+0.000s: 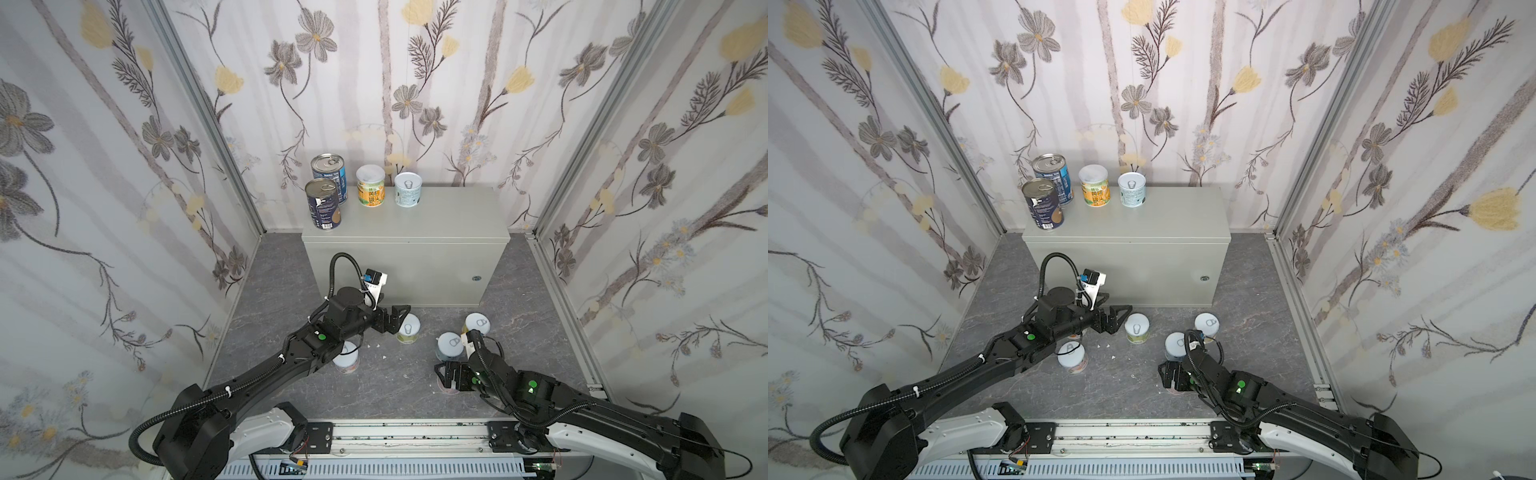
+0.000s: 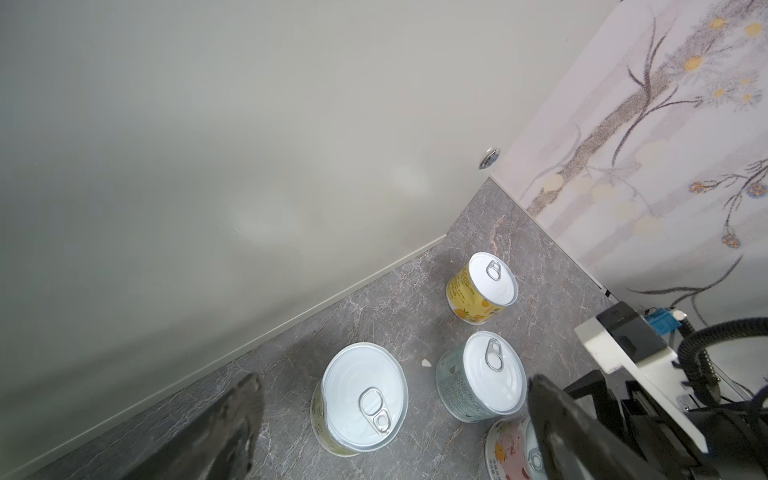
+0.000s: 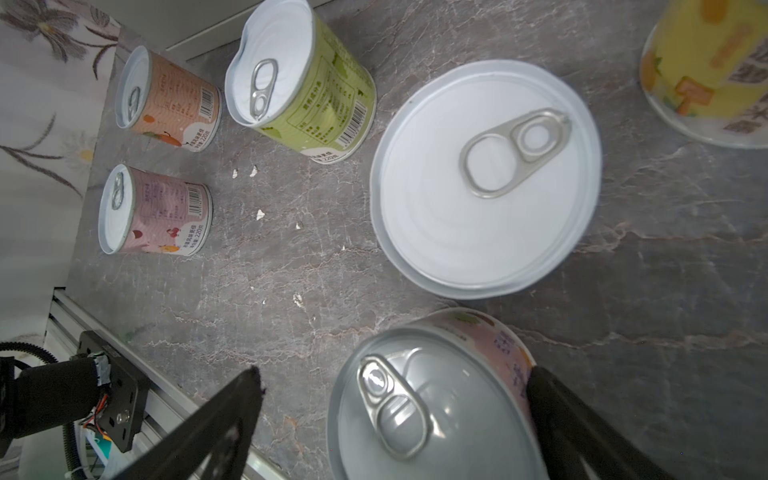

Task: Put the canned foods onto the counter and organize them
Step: 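Lower the right gripper onto the pink white-lidded can nearest the robot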

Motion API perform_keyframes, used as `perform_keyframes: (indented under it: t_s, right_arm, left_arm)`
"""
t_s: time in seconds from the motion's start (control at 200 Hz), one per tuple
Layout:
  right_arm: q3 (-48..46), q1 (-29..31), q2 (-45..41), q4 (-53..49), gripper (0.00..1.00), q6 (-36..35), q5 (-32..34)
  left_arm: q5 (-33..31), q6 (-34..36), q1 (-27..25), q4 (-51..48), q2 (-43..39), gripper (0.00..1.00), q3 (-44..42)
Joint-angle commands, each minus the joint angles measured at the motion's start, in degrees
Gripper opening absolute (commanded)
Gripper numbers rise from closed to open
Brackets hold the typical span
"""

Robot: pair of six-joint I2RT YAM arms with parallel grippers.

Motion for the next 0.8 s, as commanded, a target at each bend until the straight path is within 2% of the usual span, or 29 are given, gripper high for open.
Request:
perform_keyframes:
  t_s: [0.0, 0.14, 0.37, 0.57, 0.794]
  right_arm:
    - [1.93, 3.36, 2.95, 3.82, 1.00, -2.58, 4.70]
    - [3.19, 7.23, 6.38, 3.80, 1.00, -6.19, 7.94]
    - [3.14, 13.28, 7.60, 0.64, 0.98, -7.51, 15.14]
    - [0.75, 16.93, 8.67, 2.21, 0.97, -7.86, 13.89]
    - [-1.09, 17.41, 8.29, 6.28, 0.99, -8.82, 12.78]
  left_arm:
    - [-0.48, -0.86, 0.01, 0.69, -0.04, 1.00, 0.48]
    - [-0.78, -1.03, 0.04, 0.40, -0.23, 1.00, 0.50]
    - [-1.44, -1.12, 0.04, -0.83, -0.32, 1.00, 0.98]
    - [-1.66, -0.77, 0.04, -0.61, -0.23, 1.00, 0.88]
    - [-1.66, -0.77, 0.00, -0.71, -0.06, 1.00, 0.88]
